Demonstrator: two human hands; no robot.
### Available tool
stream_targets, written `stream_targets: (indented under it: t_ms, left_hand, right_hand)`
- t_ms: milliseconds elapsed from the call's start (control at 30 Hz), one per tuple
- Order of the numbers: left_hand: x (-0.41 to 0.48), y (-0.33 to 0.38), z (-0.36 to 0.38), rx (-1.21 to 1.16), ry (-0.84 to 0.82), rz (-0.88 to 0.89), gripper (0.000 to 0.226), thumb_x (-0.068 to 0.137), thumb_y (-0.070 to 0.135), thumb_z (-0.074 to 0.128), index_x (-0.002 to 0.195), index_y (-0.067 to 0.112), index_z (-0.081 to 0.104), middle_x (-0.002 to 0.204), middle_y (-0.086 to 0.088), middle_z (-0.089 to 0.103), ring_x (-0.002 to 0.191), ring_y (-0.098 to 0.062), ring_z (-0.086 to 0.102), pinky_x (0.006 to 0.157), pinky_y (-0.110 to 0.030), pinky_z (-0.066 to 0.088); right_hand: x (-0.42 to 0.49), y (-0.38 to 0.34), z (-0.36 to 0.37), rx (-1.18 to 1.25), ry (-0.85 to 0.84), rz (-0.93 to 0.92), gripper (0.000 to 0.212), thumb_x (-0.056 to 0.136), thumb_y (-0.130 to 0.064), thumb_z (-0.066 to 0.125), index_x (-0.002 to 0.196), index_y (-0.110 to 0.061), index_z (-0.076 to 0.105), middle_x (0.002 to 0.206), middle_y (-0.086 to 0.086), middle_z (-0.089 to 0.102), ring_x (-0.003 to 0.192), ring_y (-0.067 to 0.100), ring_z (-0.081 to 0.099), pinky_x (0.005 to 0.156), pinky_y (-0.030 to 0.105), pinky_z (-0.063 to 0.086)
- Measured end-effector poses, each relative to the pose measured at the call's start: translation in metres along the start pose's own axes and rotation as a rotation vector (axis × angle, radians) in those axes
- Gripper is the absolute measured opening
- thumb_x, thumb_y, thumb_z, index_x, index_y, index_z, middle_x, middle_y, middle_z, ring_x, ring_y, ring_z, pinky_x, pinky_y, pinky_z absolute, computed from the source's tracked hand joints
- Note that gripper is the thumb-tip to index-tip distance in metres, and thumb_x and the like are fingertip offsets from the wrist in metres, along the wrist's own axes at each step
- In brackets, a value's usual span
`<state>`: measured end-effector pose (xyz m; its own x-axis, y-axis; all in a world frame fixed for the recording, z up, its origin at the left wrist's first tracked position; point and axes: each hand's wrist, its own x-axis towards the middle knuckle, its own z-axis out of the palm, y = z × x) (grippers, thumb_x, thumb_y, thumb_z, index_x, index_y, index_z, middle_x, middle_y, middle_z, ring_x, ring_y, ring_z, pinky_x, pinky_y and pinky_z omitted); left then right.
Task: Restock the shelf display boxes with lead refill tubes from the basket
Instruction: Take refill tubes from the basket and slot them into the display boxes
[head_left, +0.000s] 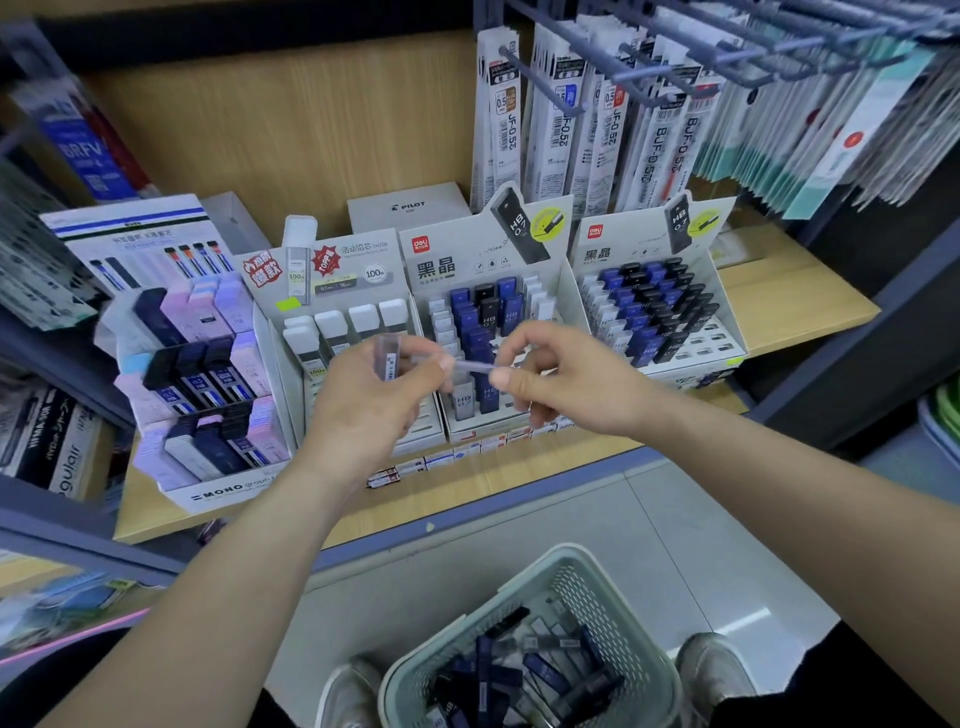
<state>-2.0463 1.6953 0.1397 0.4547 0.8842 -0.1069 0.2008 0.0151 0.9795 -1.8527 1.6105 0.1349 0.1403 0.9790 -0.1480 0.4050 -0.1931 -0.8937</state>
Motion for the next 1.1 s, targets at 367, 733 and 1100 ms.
stream_targets:
  t_ms: [367, 733, 1100]
  left_hand:
    - [0.000, 0.000, 0.003, 0.029, -0.036, 0.018, 0.010, 0.091, 0.014, 0.071, 0.095, 0.015, 0.062, 0.052, 0.016, 0.057, 0.046, -0.008, 0.039, 0.041, -0.017, 0.034]
    - [-0.002, -0.002, 0.012, 0.109, -0.173, 0.034, 0.011, 0.089, 0.012, 0.073, 0.082, 0.017, 0.066, 0.061, 0.014, 0.063, 0.044, 0.002, 0.050, 0.047, -0.012, 0.036]
    - [0.002, -0.009, 0.014, 0.187, -0.187, -0.042, 0.029, 0.094, -0.002, 0.052, 0.108, 0.020, 0.066, 0.089, 0.006, 0.076, 0.055, -0.003, 0.052, 0.057, -0.024, 0.042]
  right_hand:
    - [-0.003, -0.006, 0.011, 0.057, -0.214, 0.033, 0.025, 0.106, -0.030, 0.044, 0.087, -0.018, 0.055, 0.085, 0.010, 0.076, 0.072, 0.026, 0.071, 0.072, 0.037, 0.049]
    - [0.002, -0.019, 0.008, 0.148, 0.047, -0.105, 0.020, 0.100, -0.018, 0.059, 0.119, -0.020, 0.064, 0.096, 0.012, 0.063, 0.073, 0.012, 0.061, 0.064, 0.023, 0.051]
    - [0.007, 0.003, -0.031, -0.087, 0.252, -0.134, 0.014, 0.091, -0.013, 0.070, 0.099, -0.024, 0.066, 0.095, 0.005, 0.066, 0.075, 0.029, 0.065, 0.071, 0.037, 0.057]
